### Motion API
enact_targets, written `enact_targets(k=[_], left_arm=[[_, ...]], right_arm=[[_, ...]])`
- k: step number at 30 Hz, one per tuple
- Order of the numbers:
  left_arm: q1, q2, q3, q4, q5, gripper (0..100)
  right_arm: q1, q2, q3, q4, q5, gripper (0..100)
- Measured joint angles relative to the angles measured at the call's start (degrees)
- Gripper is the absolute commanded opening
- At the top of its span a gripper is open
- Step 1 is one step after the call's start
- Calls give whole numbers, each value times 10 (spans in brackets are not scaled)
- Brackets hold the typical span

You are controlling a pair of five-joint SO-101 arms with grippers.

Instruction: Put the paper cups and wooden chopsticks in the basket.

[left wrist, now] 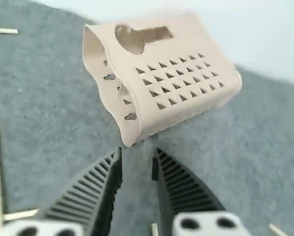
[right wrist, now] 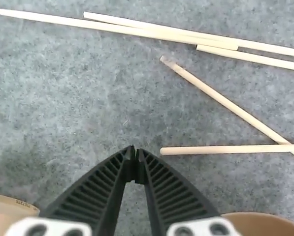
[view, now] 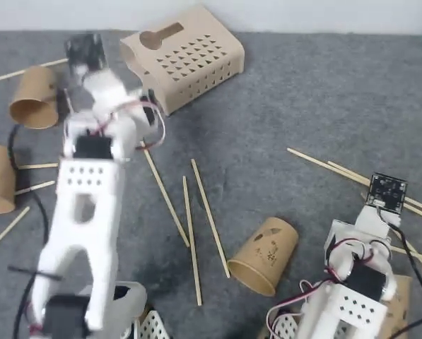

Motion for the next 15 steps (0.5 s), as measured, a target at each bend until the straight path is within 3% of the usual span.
enact_targets(k=[5, 8, 15], left_arm=[[20, -11, 115, -97, 82, 279], [27, 23, 115, -119, 131, 267], [28, 200, 69, -229, 139, 196]], right_arm=[[0, 0, 0, 0, 0, 6], [0, 0, 0, 0, 0, 6], [0, 0, 0, 0, 0, 6]])
